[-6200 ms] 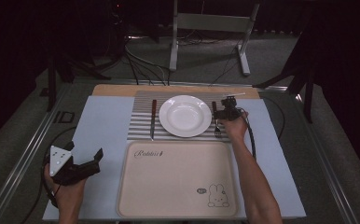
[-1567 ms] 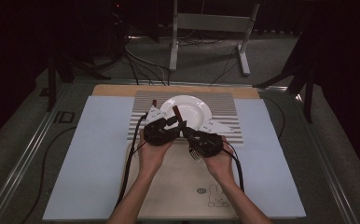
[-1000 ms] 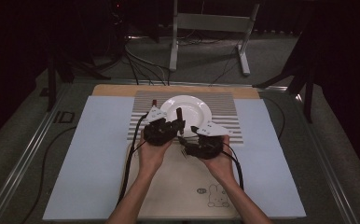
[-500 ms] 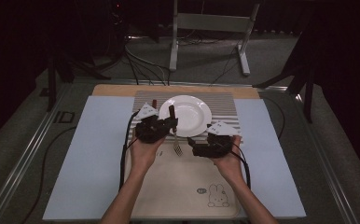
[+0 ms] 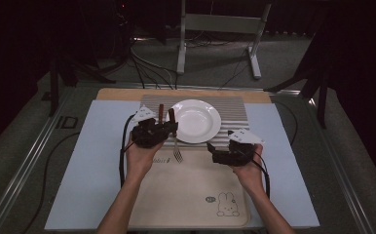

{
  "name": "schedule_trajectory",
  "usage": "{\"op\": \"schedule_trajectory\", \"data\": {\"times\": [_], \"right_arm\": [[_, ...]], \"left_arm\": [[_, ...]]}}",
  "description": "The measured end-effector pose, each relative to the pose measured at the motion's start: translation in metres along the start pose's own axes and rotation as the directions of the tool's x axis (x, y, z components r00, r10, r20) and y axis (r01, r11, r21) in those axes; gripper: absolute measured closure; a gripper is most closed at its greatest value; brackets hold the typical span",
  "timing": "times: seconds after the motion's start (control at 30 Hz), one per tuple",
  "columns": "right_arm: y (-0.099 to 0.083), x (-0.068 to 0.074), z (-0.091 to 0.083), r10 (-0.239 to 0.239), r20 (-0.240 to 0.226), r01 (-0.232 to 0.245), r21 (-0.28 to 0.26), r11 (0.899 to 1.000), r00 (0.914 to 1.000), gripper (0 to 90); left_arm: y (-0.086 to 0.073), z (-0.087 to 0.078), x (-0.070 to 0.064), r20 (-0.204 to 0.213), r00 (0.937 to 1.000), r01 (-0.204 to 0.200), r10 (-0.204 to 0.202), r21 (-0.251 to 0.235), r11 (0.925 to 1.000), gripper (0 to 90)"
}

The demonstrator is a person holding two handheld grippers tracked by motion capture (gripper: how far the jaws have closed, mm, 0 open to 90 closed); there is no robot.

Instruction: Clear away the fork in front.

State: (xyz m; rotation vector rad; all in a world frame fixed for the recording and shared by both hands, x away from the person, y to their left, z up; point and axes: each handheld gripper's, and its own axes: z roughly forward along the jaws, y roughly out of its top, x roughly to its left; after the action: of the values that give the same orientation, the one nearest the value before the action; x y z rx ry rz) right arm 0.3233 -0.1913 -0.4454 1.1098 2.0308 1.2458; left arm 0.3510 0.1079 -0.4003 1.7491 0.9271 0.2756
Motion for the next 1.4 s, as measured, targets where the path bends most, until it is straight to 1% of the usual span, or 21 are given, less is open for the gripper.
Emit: {"op": "schedule_trajectory", "data": {"times": [0.17, 0.3, 0.5, 0.83, 1.03, 1.17, 1.4], "right_arm": [[-0.004, -0.008, -0.007, 0.018, 0.007, -0.018, -0.009, 1.000, 0.9998, 11.0], [-0.007, -0.014, -0.012, 0.021, 0.024, -0.020, -0.011, 1.000, 0.9995, 11.0], [-0.013, -0.024, -0.020, 0.033, 0.050, -0.032, -0.011, 0.999, 0.9982, 11.0], [-0.020, -0.038, -0.031, 0.061, 0.069, -0.060, -0.015, 0.998, 0.9958, 11.0], [-0.025, -0.043, -0.034, 0.062, 0.083, -0.062, -0.005, 0.998, 0.9947, 11.0], [-0.027, -0.048, -0.037, 0.074, 0.095, -0.073, -0.010, 0.997, 0.9927, 11.0], [-0.027, -0.050, -0.040, 0.076, 0.099, -0.074, -0.017, 0.997, 0.9922, 11.0]], "left_arm": [[0.002, -0.008, 0.005, 0.001, 1.0000, -0.010, 0.010, 0.006, 0.9999, 80.5], [0.004, -0.014, 0.009, 0.005, 0.9998, -0.018, 0.018, 0.016, 0.9997, 80.5], [0.005, -0.025, 0.016, 0.017, 0.9997, -0.017, 0.016, 0.032, 0.9994, 80.5], [0.005, -0.040, 0.025, 0.022, 0.9996, -0.019, 0.018, 0.051, 0.9985, 80.5], [0.002, -0.049, 0.030, 0.030, 0.9995, -0.013, 0.011, 0.064, 0.9978, 80.5], [0.001, -0.055, 0.033, 0.031, 0.9995, -0.013, 0.011, 0.077, 0.9970, 80.5], [-0.001, -0.067, 0.038, 0.027, 0.9995, -0.018, 0.016, 0.093, 0.9955, 80.4]]}}
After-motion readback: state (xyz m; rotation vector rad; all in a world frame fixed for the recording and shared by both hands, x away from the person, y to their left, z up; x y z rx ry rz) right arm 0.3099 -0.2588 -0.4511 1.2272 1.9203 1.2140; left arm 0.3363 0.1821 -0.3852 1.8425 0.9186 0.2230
